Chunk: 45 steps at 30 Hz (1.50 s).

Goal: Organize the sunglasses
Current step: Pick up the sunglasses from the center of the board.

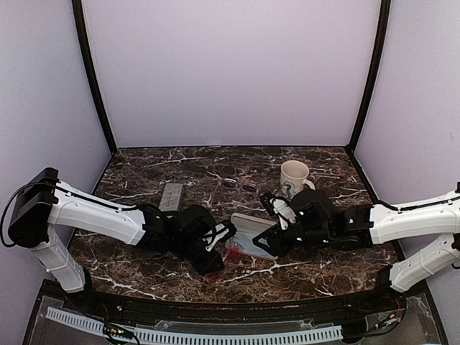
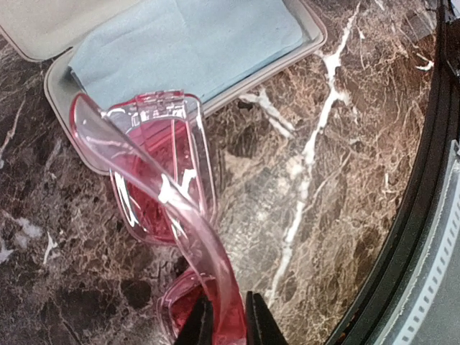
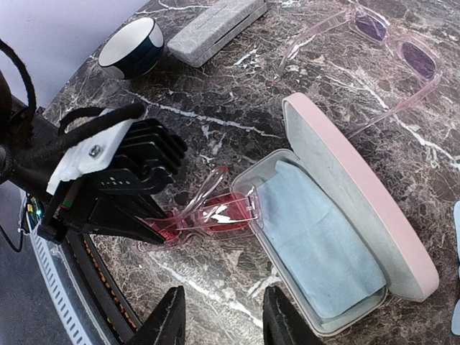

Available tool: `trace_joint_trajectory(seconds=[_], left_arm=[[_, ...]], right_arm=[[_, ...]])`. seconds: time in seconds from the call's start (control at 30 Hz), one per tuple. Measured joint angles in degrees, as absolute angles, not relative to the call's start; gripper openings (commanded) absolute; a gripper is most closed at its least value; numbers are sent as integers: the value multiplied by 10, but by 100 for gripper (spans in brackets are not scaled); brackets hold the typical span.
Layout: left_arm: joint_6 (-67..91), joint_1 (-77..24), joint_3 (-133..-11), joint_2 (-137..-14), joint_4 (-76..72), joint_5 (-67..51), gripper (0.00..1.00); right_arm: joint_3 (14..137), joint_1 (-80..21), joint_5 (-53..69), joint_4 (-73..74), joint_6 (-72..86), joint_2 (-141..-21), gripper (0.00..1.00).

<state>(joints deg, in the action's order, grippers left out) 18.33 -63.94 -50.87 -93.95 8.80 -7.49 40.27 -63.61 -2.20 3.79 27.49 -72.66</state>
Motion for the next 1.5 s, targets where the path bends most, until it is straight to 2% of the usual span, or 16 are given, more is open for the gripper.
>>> trace_joint_trajectory(seconds=[0.07, 0.23, 0.53, 0.63, 0.77, 0.87, 1.37, 1.5], left_arm=[[177, -642, -518, -950, 97, -67, 8], [164, -648, -545, -964, 109, -50, 27], [147, -657, -577, -1000, 132, -13, 52], [142, -659, -586, -1009, 136, -4, 56], [138, -660, -603, -1025, 137, 0, 57], [137, -664, -616, -1040, 138, 5, 53], [153, -675, -644, -1062, 179, 51, 12], [155, -675, -645, -1054, 181, 50, 4]], right_arm=[[399, -636, -20, 34, 275, -729, 38], [398, -636, -14, 27, 275, -736, 38], [386, -636, -10, 16, 277, -740, 38], [379, -636, -10, 13, 281, -739, 38], [369, -636, -11, 13, 286, -732, 39], [362, -636, -13, 13, 290, -720, 38], [353, -636, -15, 12, 294, -707, 39], [353, -636, -15, 12, 294, -707, 39]])
